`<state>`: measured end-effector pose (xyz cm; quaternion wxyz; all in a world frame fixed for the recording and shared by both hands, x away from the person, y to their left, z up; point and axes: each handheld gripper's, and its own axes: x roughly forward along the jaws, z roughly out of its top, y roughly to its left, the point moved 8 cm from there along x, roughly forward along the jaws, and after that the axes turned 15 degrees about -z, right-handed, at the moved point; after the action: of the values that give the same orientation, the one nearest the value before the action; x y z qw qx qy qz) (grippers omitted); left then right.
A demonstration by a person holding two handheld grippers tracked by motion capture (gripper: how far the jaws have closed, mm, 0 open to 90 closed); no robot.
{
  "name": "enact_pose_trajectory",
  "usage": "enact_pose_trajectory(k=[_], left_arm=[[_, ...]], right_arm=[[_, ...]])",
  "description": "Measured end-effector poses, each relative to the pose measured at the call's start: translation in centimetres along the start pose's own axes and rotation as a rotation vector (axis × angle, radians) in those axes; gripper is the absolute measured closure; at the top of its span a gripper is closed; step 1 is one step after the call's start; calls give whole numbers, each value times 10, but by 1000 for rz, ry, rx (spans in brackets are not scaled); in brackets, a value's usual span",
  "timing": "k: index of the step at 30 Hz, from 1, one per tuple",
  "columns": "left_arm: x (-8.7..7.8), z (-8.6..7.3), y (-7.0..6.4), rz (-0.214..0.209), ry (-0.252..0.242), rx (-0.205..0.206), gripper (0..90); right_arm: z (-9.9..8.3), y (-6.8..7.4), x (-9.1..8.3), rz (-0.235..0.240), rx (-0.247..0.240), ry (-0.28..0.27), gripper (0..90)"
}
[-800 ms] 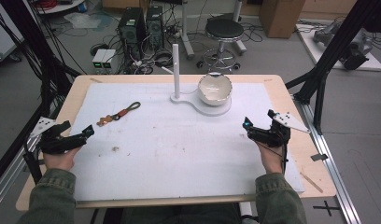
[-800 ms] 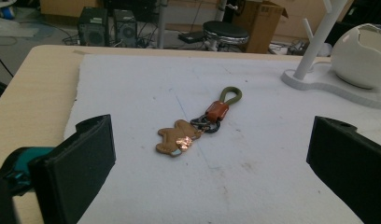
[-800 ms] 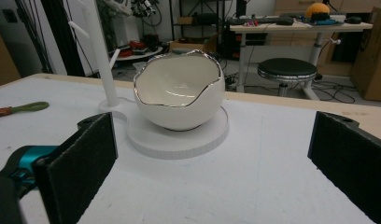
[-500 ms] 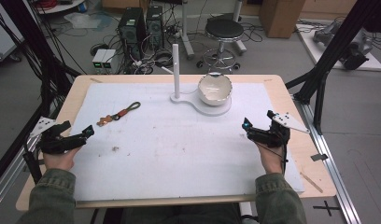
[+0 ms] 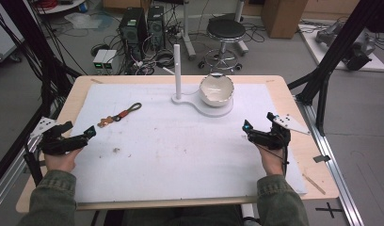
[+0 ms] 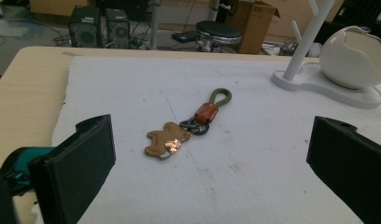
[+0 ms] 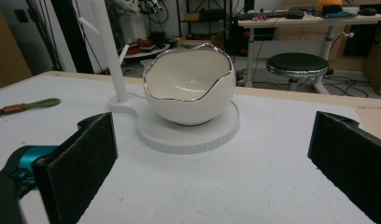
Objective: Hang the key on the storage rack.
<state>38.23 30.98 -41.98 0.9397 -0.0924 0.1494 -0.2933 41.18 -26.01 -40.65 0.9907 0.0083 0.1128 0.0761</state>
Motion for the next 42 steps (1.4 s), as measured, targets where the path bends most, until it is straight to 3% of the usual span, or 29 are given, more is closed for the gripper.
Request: enact_pose_trajectory(k=[4,7,12,23,29,42], left_arm=[[2,0,-2,5,15,14,16],[1,4,-2,9,15,14,16],[2,12,-6,-16,-2,-4,16],[14,23,-11,-40,56,20,16],[24,28,-14,-43,114,68,16],[44,40,-11,-71,170,80,17]], right_arm=[[-3,1,-1,-1,15,-2,4],[-6,2,0,-2,-10,8,4],[-6,2,-2,1,-2,11,4],[-5,-1,-3,1,19,3,4],[-5,-1,-4,0,22,7,4],[-6,-1,-4,7,19,6,4]])
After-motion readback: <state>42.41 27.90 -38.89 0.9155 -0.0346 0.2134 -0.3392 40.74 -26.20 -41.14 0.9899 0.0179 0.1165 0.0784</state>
